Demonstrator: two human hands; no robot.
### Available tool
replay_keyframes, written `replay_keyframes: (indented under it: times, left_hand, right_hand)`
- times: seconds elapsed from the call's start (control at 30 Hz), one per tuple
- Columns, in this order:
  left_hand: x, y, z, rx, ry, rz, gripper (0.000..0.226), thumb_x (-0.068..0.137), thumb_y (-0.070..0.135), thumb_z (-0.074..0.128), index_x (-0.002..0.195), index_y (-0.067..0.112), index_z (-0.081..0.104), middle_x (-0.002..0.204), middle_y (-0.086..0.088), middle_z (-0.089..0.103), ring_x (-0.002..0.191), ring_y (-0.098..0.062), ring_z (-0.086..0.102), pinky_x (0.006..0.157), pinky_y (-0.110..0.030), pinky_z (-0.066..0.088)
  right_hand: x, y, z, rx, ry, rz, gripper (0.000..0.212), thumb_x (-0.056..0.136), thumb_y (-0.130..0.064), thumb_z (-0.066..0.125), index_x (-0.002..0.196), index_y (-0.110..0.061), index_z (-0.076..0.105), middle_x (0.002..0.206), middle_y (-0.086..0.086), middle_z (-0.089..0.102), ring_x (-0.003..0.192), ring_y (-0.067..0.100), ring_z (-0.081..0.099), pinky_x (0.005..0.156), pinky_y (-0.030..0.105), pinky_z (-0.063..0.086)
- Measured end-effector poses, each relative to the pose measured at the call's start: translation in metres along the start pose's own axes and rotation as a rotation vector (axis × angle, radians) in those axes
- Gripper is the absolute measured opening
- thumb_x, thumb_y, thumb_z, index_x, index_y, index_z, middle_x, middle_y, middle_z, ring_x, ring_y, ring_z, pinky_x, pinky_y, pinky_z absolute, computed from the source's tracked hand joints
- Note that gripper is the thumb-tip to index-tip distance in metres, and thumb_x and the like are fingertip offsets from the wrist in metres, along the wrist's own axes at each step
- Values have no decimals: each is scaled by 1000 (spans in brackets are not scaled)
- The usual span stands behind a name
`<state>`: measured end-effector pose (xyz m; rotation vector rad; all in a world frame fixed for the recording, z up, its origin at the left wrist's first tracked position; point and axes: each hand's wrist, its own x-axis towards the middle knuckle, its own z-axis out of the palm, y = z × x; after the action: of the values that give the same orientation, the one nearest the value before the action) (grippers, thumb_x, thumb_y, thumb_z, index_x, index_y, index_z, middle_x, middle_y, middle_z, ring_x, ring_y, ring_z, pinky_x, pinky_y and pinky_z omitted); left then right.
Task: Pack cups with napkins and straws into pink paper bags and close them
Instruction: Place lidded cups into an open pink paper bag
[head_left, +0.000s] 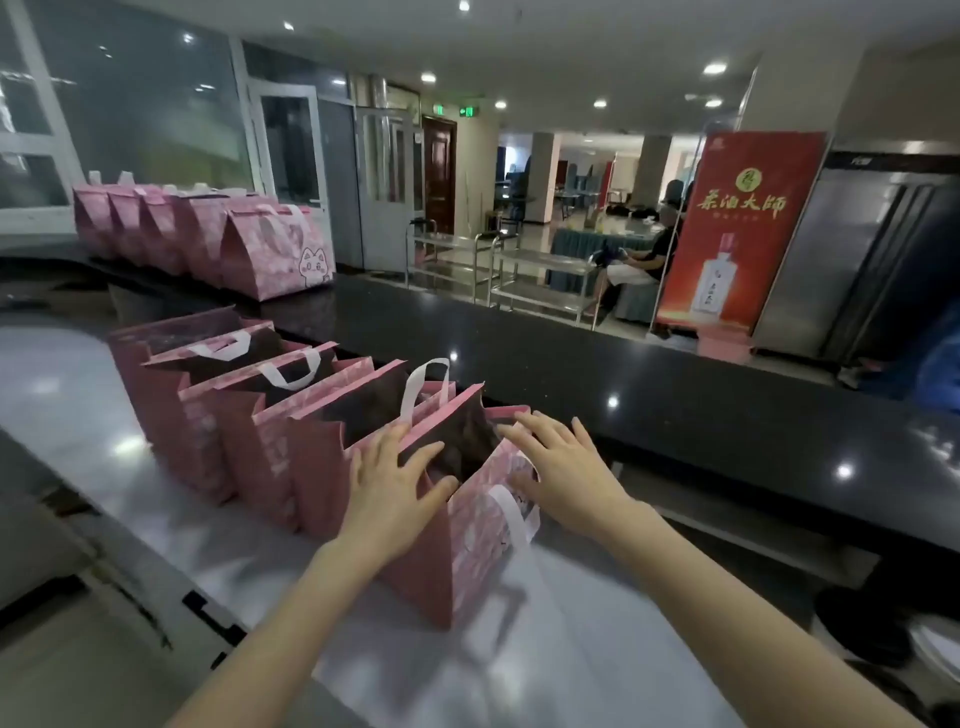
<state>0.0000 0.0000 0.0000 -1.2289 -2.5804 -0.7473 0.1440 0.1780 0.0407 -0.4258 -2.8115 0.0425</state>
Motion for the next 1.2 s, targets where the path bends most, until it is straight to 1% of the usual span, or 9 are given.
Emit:
replay_keyframes:
  times: [0.23,0.33,0.43,0.57,0.7,0.8,0.93,1.1,1.2]
  left_hand:
    - [24,-12,33,-3,-49,-54,60,86,70,36,138,42,47,160,3,8,147,-17,-3,120,-50,1]
    - [27,-16,36,-47,-68,-105,60,82,70,45,134,41,51,160,5,6,147,-16,-4,119,-50,10]
    - [26,-11,36,-52,-101,-93,70,77,69,50,140,38,44,158,5,7,145,-16,-3,118,-49,17]
    - [17,16,35,-28,-93,-48,79,76,62,54,147,31,34,156,4,10,145,-20,0,117,-50,21]
    - [-3,53,40,-56,-75,8,81,80,54,60,149,24,32,156,5,8,143,-16,-2,118,-47,18]
    - [-20,82,48,-102,-66,56,81,79,53,61,150,27,29,157,10,0,143,-13,-4,118,-45,15]
    - [-42,128,63,-115,-59,125,84,79,51,62,151,27,25,157,7,1,145,-18,-4,119,-44,13]
    - [-65,173,76,-141,-78,194,84,80,51,58,152,29,21,156,11,-1,146,-15,-6,114,-34,7]
    - [-73,190,78,-164,-103,191,84,81,46,64,151,32,21,155,12,-2,146,-14,-8,115,-35,9]
  right_hand:
    - [39,10,54,-84,-65,-80,55,95,-35,51,145,-35,29,154,-5,29,147,19,12,118,49,-1]
    - [38,18,61,-99,-44,-117,39,95,-33,52,133,-32,46,139,-3,45,143,20,24,118,48,0]
    - [26,27,59,-160,14,-161,26,91,-26,59,116,-27,57,118,-2,53,127,22,41,117,44,-3]
    - [-6,42,48,-215,11,-169,23,88,-23,65,110,-25,60,113,-2,56,121,21,46,117,45,-5]
    - [-51,62,36,-215,9,-153,21,90,-25,63,111,-26,62,115,-2,59,121,20,47,119,47,-2]
    - [-90,78,27,-214,32,-139,20,88,-23,66,108,-25,64,111,-1,62,117,21,53,119,49,6]
    - [-147,101,14,-189,53,-101,18,85,-27,70,102,-26,66,107,-2,65,113,21,57,117,49,10]
    - [-203,124,3,-194,185,-84,13,79,-26,76,87,-25,67,90,-5,63,98,19,61,114,48,22]
    - [-231,131,0,-186,252,-91,10,80,-25,75,85,-23,67,86,-5,62,94,19,61,113,48,29]
